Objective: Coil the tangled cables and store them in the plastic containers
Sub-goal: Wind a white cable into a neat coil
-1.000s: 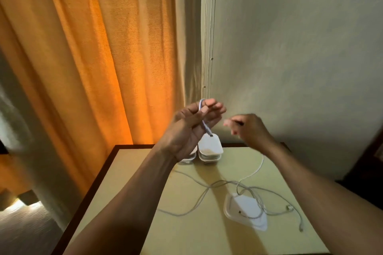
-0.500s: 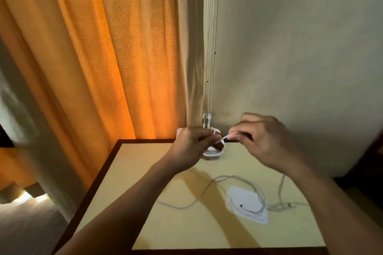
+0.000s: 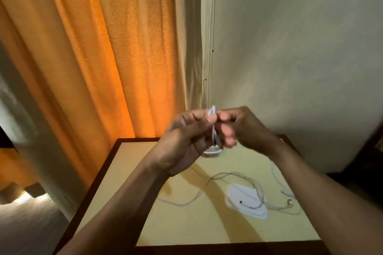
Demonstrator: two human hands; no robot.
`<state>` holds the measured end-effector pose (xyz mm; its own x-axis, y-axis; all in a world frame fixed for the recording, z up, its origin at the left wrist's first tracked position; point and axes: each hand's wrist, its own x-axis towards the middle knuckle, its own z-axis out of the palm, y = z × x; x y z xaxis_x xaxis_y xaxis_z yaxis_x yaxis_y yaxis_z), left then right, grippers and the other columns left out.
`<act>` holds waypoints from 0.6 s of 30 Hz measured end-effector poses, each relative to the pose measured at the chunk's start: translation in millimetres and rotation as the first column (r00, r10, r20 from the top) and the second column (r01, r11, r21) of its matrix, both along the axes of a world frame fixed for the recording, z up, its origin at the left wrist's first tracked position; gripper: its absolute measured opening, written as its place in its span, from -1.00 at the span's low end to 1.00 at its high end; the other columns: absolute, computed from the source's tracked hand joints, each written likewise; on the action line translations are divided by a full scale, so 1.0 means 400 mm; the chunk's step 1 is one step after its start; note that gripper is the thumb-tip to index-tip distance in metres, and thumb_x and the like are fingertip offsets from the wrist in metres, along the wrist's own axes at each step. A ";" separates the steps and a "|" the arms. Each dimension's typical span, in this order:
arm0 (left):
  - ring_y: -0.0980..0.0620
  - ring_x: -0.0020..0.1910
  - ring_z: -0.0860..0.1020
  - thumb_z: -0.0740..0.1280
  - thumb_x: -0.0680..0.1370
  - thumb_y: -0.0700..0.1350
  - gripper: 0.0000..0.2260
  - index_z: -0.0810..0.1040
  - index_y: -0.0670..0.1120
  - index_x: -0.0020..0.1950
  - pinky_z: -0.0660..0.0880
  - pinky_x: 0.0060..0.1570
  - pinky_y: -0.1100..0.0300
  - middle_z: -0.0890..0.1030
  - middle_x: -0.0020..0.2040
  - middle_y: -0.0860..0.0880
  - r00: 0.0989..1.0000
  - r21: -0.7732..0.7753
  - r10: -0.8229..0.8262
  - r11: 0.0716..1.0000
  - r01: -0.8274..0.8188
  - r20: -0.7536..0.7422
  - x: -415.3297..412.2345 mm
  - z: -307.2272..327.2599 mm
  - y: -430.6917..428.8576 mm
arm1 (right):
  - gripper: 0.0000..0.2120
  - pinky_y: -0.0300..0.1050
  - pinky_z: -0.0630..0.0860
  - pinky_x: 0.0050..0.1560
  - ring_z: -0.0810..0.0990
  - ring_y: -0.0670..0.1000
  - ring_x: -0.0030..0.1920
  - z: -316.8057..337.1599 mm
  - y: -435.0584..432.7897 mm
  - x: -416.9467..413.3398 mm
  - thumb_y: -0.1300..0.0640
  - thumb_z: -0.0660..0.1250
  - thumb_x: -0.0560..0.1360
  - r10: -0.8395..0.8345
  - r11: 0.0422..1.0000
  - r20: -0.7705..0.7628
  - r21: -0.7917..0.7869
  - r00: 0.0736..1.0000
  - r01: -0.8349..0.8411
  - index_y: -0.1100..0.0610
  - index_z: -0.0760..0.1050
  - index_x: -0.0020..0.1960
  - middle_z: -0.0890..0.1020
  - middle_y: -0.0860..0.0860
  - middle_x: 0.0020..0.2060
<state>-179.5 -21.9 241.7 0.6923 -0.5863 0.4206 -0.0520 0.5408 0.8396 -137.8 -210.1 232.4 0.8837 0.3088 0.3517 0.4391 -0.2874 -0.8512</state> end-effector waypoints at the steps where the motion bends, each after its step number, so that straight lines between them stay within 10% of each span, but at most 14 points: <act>1: -0.17 -0.03 0.71 0.21 0.66 -0.18 -0.76 0.66 -0.23 0.12 0.63 0.02 0.02 0.71 -0.02 -0.24 0.999 -0.100 0.027 0.995 -0.030 -0.024 0.003 0.012 -0.002 | -0.77 -0.04 0.44 -0.39 0.48 -0.06 -0.43 -0.029 0.012 -0.009 0.17 0.36 0.58 -0.013 0.999 -0.026 -0.048 1.000 0.012 0.05 0.69 -0.21 0.63 0.00 -0.44; 5: -0.19 0.33 0.59 0.23 0.64 -0.18 -0.69 0.55 -0.35 0.28 0.47 0.40 -0.06 0.64 0.26 -0.29 0.933 -0.128 0.359 0.927 -0.352 0.036 0.067 0.026 0.003 | -0.73 -0.28 0.32 -0.34 0.34 -0.17 -0.46 -0.099 0.035 -0.060 0.08 0.28 0.67 -0.077 0.978 -0.011 -0.194 0.997 0.073 0.18 0.67 -0.07 0.47 -0.07 -0.45; 9: 0.15 0.16 0.63 0.26 0.70 -0.20 -0.77 0.64 -0.26 0.24 0.51 0.26 0.15 0.73 0.09 0.13 0.732 0.219 0.581 0.710 -0.670 0.357 0.108 -0.021 0.029 | -0.71 -0.13 0.39 -0.32 0.40 -0.11 -0.39 -0.086 0.005 -0.107 0.00 0.28 0.67 -0.087 0.896 0.287 -0.396 0.954 0.201 0.00 0.53 -0.22 0.46 -0.10 -0.43; 18: 0.01 0.06 0.70 0.28 0.64 -0.32 -0.81 0.69 -0.28 0.08 0.57 0.14 0.13 0.75 0.00 -0.10 0.915 0.715 0.011 0.621 -0.323 0.404 0.061 -0.024 0.037 | -0.73 -0.11 0.46 -0.32 0.54 -0.04 -0.21 0.135 -0.073 -0.130 -0.15 0.29 0.55 0.198 0.666 0.656 -0.636 0.728 0.391 -0.04 0.69 -0.09 0.55 -0.13 -0.24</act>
